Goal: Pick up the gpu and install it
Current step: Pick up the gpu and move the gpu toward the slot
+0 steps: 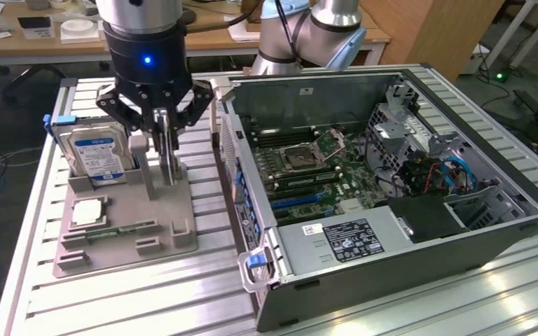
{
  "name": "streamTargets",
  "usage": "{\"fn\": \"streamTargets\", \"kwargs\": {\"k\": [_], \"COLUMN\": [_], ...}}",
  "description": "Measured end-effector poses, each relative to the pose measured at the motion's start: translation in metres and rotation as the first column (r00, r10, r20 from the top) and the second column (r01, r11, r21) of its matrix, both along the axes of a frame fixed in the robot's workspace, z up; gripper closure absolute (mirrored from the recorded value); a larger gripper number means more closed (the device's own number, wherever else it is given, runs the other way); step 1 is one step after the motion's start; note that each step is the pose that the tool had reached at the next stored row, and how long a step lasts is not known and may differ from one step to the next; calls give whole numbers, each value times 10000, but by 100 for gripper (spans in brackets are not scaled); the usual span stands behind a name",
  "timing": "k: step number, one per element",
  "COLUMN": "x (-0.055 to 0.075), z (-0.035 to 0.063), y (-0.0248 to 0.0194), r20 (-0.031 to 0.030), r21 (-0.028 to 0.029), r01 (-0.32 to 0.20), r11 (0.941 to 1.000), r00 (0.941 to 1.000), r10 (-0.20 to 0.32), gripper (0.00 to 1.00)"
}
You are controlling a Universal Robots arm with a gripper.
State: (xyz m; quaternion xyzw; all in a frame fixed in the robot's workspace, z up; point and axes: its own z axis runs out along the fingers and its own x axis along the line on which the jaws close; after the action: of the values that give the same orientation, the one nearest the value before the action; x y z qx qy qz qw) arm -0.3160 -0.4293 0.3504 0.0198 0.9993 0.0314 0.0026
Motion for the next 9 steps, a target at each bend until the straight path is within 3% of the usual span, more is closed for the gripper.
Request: {"fn": "streamTargets", "kwargs": {"k": [1,2,9], "x": [-1,0,0], "z": [16,25,140], "y": [-1,-1,0], "r20": [-3,-1,0], "r21": [-174,-201,-212], "r01": [0,-1,0], "r11": [9998,9998,9998], "r00": [10000,10000,10000], "r10": [0,1,0], "gripper": [72,72,72]}}
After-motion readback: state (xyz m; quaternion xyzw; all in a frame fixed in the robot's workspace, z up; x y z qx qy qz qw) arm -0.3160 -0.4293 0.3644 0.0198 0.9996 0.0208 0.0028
